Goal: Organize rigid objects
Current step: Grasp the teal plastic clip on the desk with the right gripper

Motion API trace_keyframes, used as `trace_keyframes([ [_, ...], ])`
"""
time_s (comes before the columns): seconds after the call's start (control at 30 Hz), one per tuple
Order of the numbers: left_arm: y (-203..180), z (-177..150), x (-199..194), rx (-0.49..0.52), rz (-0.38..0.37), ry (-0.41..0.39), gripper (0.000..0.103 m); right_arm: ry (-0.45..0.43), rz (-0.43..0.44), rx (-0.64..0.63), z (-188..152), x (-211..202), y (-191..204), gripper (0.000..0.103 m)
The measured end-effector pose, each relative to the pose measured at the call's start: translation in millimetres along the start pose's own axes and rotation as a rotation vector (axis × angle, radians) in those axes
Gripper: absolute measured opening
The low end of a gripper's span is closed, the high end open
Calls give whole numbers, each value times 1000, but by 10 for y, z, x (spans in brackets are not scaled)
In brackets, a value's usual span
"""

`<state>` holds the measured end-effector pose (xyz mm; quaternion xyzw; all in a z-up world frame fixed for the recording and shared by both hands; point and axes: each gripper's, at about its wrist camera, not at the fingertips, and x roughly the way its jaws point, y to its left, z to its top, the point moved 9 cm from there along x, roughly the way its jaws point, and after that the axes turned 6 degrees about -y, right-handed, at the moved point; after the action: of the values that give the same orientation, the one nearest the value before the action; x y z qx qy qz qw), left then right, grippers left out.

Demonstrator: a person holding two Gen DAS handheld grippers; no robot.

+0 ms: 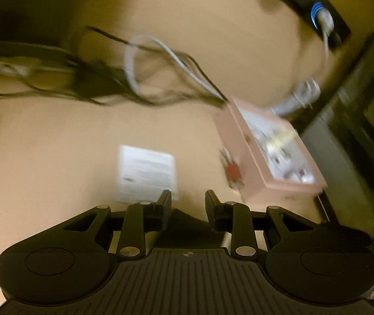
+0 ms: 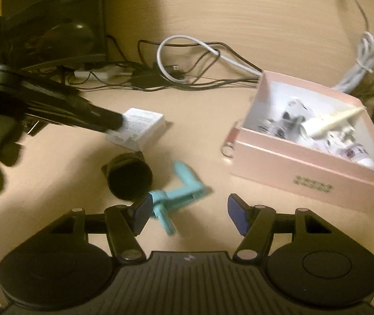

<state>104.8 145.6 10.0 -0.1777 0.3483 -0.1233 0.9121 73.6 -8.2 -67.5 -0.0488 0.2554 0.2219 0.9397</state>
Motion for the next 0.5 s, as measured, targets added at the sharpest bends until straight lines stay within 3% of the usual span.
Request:
trace_keyframes([
  [0.17, -184, 102, 94, 23, -36, 11, 31, -26, -18, 27, 62, 219, -34, 63],
  [0.33, -457, 218, 626, 53, -69, 61, 31, 44, 12, 61, -17, 362, -10, 39],
  [0.5, -613, 299, 1223, 72, -49, 112, 31, 47, -56, 48, -219, 100, -148, 39],
])
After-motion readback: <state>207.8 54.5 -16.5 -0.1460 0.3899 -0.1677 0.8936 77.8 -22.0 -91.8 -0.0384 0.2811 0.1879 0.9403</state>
